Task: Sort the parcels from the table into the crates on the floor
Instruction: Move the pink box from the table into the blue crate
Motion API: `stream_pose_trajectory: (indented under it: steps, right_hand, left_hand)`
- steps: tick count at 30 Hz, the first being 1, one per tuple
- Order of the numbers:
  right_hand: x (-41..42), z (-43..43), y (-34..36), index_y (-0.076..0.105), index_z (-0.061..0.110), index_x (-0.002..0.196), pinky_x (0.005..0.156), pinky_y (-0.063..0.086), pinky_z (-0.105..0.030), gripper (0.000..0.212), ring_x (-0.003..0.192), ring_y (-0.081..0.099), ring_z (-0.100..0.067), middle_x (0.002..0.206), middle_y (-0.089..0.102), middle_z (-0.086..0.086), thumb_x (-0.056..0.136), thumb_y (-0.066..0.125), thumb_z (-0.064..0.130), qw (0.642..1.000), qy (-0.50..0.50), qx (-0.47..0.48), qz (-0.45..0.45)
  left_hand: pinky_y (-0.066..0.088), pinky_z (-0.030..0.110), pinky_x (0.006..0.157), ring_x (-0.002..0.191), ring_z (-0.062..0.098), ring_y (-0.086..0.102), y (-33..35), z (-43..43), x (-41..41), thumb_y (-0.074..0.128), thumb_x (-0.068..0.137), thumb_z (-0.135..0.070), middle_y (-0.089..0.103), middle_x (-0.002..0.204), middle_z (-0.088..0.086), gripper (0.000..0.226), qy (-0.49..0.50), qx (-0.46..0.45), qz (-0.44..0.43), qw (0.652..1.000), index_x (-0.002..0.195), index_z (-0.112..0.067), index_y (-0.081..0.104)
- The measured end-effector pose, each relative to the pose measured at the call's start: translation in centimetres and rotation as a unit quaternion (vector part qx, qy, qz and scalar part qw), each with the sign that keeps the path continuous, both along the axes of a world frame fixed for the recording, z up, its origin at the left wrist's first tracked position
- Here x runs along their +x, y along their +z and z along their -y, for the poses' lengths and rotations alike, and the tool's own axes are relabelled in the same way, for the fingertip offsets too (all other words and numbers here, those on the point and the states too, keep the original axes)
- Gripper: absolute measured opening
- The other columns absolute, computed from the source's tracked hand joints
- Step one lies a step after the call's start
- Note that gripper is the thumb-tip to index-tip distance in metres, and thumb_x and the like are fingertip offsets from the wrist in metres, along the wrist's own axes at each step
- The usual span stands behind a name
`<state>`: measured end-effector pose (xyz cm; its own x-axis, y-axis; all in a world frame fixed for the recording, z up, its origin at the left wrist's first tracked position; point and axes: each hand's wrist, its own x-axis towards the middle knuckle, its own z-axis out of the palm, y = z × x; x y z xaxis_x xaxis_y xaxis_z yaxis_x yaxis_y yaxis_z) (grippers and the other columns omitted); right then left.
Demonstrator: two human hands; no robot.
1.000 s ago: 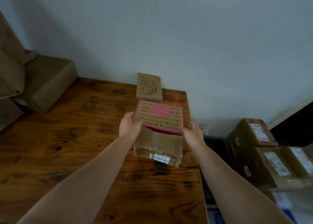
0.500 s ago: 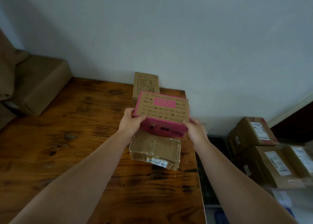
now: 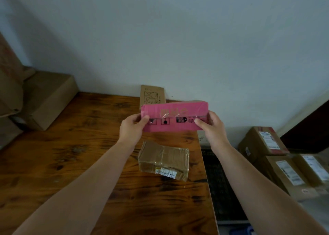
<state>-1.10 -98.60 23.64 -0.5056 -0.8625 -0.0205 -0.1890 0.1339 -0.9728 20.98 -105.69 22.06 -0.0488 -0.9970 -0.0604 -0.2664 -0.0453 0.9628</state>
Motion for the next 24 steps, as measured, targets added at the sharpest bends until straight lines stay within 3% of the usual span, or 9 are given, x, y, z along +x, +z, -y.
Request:
stream_pose_trajectory:
  steps: [4, 7, 9, 13, 16, 19, 21, 24]
  right_hand:
    - [0.0, 0.1, 0.0, 0.058, 0.032, 0.101, 0.072, 0.047, -0.022, 0.015, 0.094, 0.061, -0.005, 0.100, 0.066, 0.011, 0.089, 0.064, 0.024, 1.000, -0.015, 0.007, -0.019]
    - [-0.2, 0.2, 0.2, 0.059, 0.032, 0.099, 0.068, 0.048, -0.023, 0.012, 0.091, 0.063, -0.008, 0.098, 0.066, 0.008, 0.088, 0.065, 0.028, 0.999, -0.050, 0.008, 0.006]
    - [-0.1, 0.3, 0.6, 0.058, 0.025, 0.113, 0.074, 0.053, -0.030, 0.029, 0.089, 0.065, -0.011, 0.101, 0.067, 0.003, 0.087, 0.066, 0.035, 0.996, -0.087, 0.020, 0.014]
    - [-0.4, 0.4, 1.2, 0.053, 0.015, 0.125, 0.084, 0.053, -0.037, 0.050, 0.093, 0.065, -0.017, 0.105, 0.067, -0.003, 0.086, 0.064, 0.045, 0.988, -0.141, 0.058, -0.005]
    - [-0.6, 0.1, 1.9, 0.063, 0.013, 0.102, 0.084, 0.055, -0.041, 0.037, 0.084, 0.069, -0.022, 0.089, 0.071, -0.007, 0.089, 0.057, 0.048, 0.987, -0.145, 0.067, -0.015]
    - [-0.6, -0.1, 2.6, 0.061, 0.012, 0.081, 0.084, 0.055, -0.043, 0.043, 0.081, 0.070, -0.025, 0.086, 0.073, -0.013, 0.092, 0.048, 0.051, 0.986, -0.146, 0.079, -0.033]
    - [-0.5, -0.2, 2.9, 0.064, 0.009, 0.088, 0.075, 0.055, -0.037, 0.054, 0.075, 0.071, -0.020, 0.086, 0.073, -0.012, 0.091, 0.042, 0.059, 0.986, -0.140, 0.083, -0.022]
    - [0.0, -0.5, 3.0, 0.065, 0.010, 0.087, 0.058, 0.043, -0.026, 0.064, 0.058, 0.068, -0.007, 0.073, 0.073, -0.002, 0.090, 0.035, 0.067, 0.990, -0.115, 0.082, 0.003]
  left_hand:
    - [0.049, 0.026, 0.072, 0.087, 0.010, 0.062, 0.9, 0.3, 0.0, 0.060, 0.088, -0.041, 0.065, 0.090, -0.009, 0.017, 0.021, -0.025, -0.006, 0.999, 0.094, -0.025, 0.059]
    - [0.053, 0.024, 0.066, 0.083, 0.011, 0.064, 1.6, 0.5, -0.1, 0.063, 0.086, -0.040, 0.065, 0.096, -0.001, 0.023, 0.003, -0.007, -0.039, 0.999, 0.095, -0.020, 0.055]
    - [0.049, 0.014, 0.053, 0.078, 0.008, 0.065, 1.9, 0.3, 0.0, 0.067, 0.083, -0.036, 0.065, 0.099, 0.000, 0.035, -0.034, 0.028, -0.088, 0.995, 0.106, -0.016, 0.051]
    - [0.050, 0.011, 0.056, 0.078, -0.004, 0.066, 1.9, 0.2, 0.7, 0.077, 0.071, -0.030, 0.060, 0.108, -0.007, 0.055, -0.139, 0.028, -0.109, 0.984, 0.114, -0.019, 0.045]
    - [0.051, 0.012, 0.056, 0.077, -0.006, 0.066, 2.1, 0.1, 1.2, 0.079, 0.061, -0.034, 0.062, 0.105, -0.006, 0.056, -0.175, 0.017, -0.092, 0.980, 0.105, -0.022, 0.046]
    - [0.048, 0.009, 0.052, 0.071, -0.004, 0.066, 2.3, -0.1, 1.4, 0.076, 0.055, -0.040, 0.064, 0.098, -0.001, 0.051, -0.150, 0.005, -0.116, 0.982, 0.092, -0.018, 0.048]
    - [0.047, 0.010, 0.049, 0.065, -0.003, 0.066, 2.6, -0.4, 1.3, 0.074, 0.054, -0.045, 0.064, 0.093, 0.000, 0.051, -0.122, 0.004, -0.127, 0.984, 0.087, -0.018, 0.048]
    - [0.051, 0.019, 0.051, 0.066, 0.008, 0.069, 2.9, -0.6, 1.1, 0.072, 0.059, -0.051, 0.066, 0.094, 0.004, 0.050, -0.077, 0.041, -0.156, 0.984, 0.088, -0.019, 0.047]
